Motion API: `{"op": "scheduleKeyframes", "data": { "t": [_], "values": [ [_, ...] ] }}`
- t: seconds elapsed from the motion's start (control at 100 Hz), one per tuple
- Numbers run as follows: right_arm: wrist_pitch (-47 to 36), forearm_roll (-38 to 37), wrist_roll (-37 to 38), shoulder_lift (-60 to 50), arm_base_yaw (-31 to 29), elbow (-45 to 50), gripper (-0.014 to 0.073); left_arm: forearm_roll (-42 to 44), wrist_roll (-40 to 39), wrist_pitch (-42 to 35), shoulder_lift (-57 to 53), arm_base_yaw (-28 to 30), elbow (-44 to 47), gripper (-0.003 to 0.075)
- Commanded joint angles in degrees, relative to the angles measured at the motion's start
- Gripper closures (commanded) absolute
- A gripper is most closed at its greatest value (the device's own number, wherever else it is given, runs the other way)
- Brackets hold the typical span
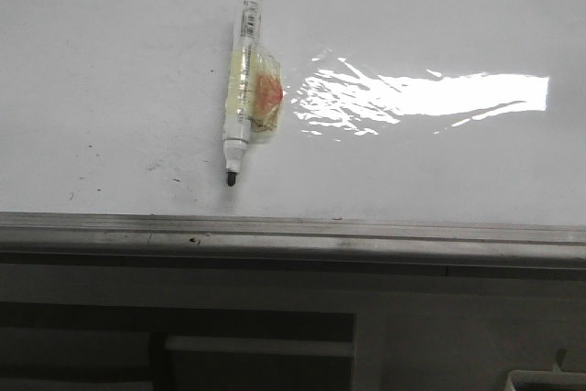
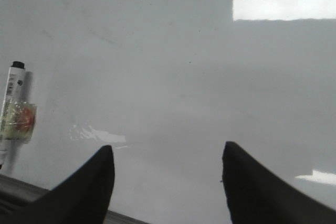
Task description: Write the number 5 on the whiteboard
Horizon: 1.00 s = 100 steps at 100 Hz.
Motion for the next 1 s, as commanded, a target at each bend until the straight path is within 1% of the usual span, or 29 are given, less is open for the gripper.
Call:
{"op": "scheduleKeyframes", "data": {
  "t": [0.0, 0.11, 0.22, 0.29, 0.37, 0.43, 0.61, 0.8, 0.87, 0.99],
  "values": [
    [-3.6, 0.2, -0.8, 1.0, 1.4, -2.2, 0.0176, -3.9, 0.4, -6.1, 4.8, -5.3, -2.0, 0.0351],
    [-3.0, 0.1, -1.1, 1.0, 3.1, -2.2, 0.0176, -8.1, 0.4, -13.9, 10.1, -12.3, -2.3, 0.0351],
    [-2.5, 0.1, -1.0, 1.0, 3.4, -2.2, 0.0176, -9.4, 0.4, -21.1, 15.4, -18.3, -4.0, 0.0351],
    [-2.3, 0.1, -1.0, 1.0, 3.4, -2.2, 0.0176, -9.4, 0.4, -24.6, 18.4, -21.2, -5.7, 0.0351],
    [-2.3, 0.1, -1.0, 1.0, 3.4, -2.2, 0.0176, -9.4, 0.4, -27.8, 21.9, -23.3, -7.4, 0.0351],
    [-2.3, 0.1, -1.0, 1.0, 3.4, -2.2, 0.0176, -9.5, 0.4, -29.6, 24.1, -23.9, -8.8, 0.0351],
    [-2.3, 0.1, -1.0, 1.0, 3.4, -2.2, 0.0176, -10.6, 0.2, -29.6, 30.5, -23.9, -12.5, 0.0352],
    [-2.3, 0.1, -1.0, 1.0, 3.4, -2.2, 0.0176, -12.5, 0.2, -30.5, 35.4, -23.9, -13.9, 0.0357],
    [-2.3, 0.1, -1.0, 1.0, 3.4, -2.2, 0.0176, -13.1, 0.2, -30.6, 36.6, -23.9, -13.9, 0.0385],
    [-2.3, 0.1, -1.0, 1.0, 3.4, -2.2, 0.0176, -14.2, 0.2, -31.2, 38.1, -23.9, -13.9, 0.0477]
  ]
}}
